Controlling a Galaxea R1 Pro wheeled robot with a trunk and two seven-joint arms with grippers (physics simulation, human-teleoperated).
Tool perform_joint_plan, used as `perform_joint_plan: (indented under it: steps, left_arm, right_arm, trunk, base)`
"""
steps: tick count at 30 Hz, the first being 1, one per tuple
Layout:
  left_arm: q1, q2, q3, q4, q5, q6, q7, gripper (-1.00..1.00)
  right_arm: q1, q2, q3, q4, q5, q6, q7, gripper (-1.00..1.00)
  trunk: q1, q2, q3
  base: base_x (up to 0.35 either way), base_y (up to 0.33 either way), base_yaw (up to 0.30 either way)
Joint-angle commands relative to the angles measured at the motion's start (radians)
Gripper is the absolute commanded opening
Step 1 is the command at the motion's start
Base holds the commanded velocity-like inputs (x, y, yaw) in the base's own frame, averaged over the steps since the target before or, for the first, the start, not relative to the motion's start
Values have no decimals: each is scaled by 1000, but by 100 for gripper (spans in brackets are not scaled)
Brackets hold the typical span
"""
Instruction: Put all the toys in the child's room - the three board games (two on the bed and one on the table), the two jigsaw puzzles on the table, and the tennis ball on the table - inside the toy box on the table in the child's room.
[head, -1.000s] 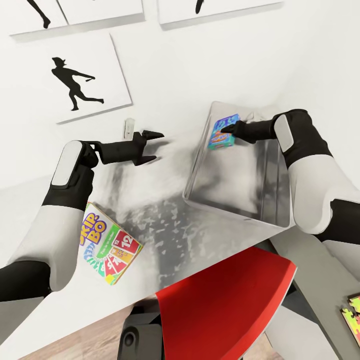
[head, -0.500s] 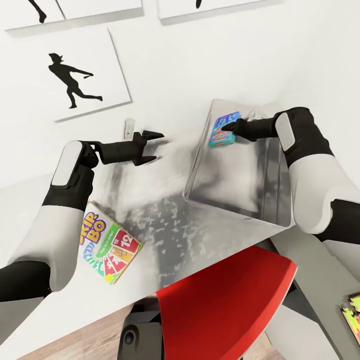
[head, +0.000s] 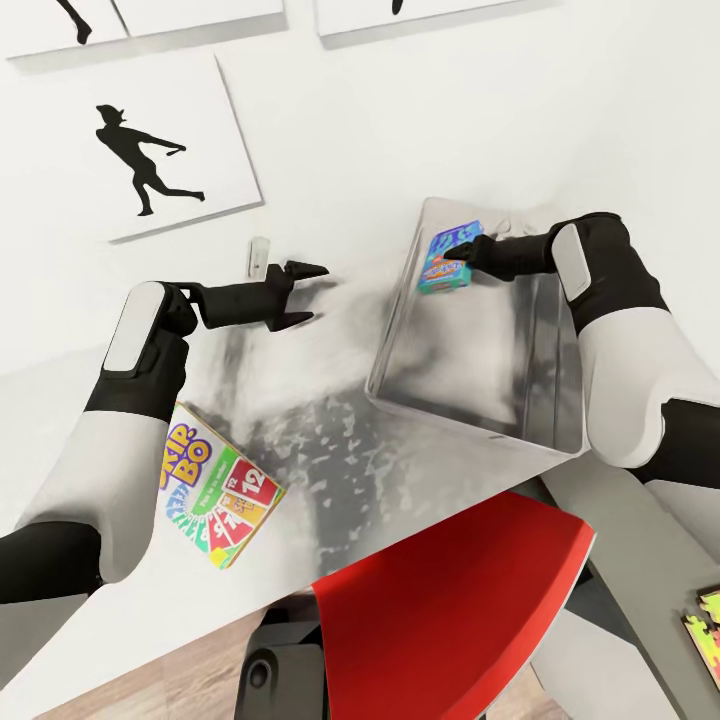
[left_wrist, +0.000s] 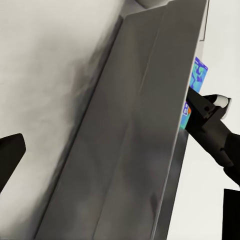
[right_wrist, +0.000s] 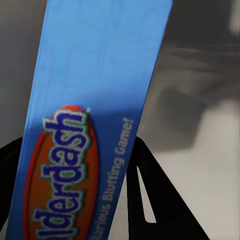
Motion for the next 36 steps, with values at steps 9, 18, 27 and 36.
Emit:
perform_joint_plan:
  steps: [9,18,27,36]
  left_arm:
    - [-1,-3,-1,-1,11,0,10,100]
    - [-1,-4,-2,-1,11,0,10,100]
    - [-1,-4,-2,-1,11,0,10,100]
    - [-1,-4,-3,-1,11,0,10,100]
  right_arm:
    - [-1,0,-3,-1,-9,7,-2,-100]
    - [0,0,-3,-1,-9,7,-2,-100]
    - [0,0,-3,-1,-9,7,-2,-100]
    - [1,0,-3,-1,-9,7,-2,-100]
  trunk:
    - [1,-2,-2]
    - [1,-2,-7]
    - [1,-2,-17]
    - [1,-2,-20]
  base:
    - [0,0,0]
    - [0,0,0]
    - [0,0,0]
    - [0,0,0]
